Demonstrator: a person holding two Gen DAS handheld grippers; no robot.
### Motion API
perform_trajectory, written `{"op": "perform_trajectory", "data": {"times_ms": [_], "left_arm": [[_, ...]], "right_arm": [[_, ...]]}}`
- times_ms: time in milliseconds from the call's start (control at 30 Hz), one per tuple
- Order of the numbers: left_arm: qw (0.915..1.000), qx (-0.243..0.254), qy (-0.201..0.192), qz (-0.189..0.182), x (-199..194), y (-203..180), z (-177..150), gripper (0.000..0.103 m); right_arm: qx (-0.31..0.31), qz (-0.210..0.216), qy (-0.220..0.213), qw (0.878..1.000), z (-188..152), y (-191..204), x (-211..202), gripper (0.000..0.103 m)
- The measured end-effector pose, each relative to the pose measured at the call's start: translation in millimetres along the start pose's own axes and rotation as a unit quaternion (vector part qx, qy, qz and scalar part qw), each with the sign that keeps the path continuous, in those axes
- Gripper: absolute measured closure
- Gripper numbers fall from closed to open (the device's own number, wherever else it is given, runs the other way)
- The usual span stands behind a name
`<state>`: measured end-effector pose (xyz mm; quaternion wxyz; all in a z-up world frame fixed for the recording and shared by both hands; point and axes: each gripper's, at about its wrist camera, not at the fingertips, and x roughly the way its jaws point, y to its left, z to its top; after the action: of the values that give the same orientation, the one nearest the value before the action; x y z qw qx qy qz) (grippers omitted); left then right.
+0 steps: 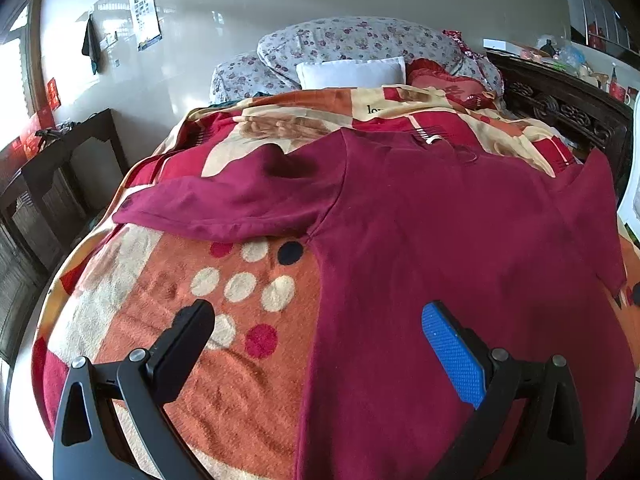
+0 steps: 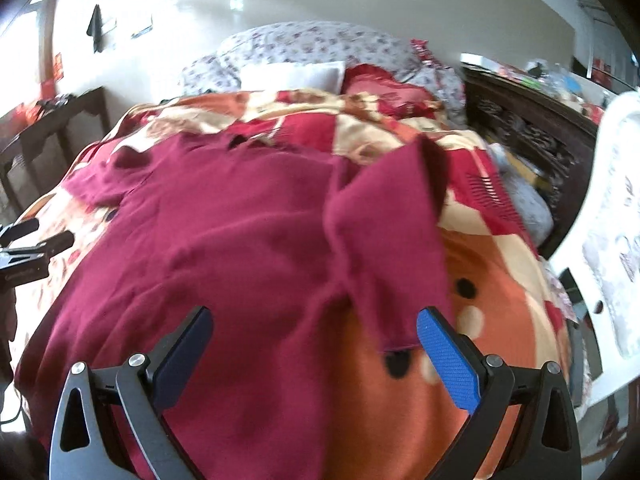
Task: Fold small clothes
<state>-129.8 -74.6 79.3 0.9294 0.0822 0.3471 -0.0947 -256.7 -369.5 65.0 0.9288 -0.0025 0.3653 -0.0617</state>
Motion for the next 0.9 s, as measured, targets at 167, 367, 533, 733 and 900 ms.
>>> {"op": "perform_trajectory", "data": {"times_ms": [167,367,533,733,900], "left_arm": [[0.9999,-0.011,0.003,0.003,4.6,7.4,-0.2,0.0],[0.9999,-0.014,0.009,0.004,11.7,7.0,-0.7,0.0],[0.9998,-0.018,0.013,0.002,16.3,5.5,-0.2,0.0],[0.9997,-0.017,0.016,-0.003,20.6,0.1,1.7,0.0],[0.9995,-0.02,0.021,-0.011,25.8,-2.2,3.5,0.0]], "right_arm": [[-0.007,0.022,0.005,1.0,0.5,22.1,12.2,0.0],[-0.01,0.027,0.01,1.0,6.6,43.6,27.1,0.0],[0.006,0.026,0.009,1.0,13.5,49.9,34.4,0.0],[0.025,0.018,0.014,0.999,18.5,50.2,42.1,0.0],[0.057,0.011,0.011,0.998,26.7,47.2,46.1,0.0]]}}
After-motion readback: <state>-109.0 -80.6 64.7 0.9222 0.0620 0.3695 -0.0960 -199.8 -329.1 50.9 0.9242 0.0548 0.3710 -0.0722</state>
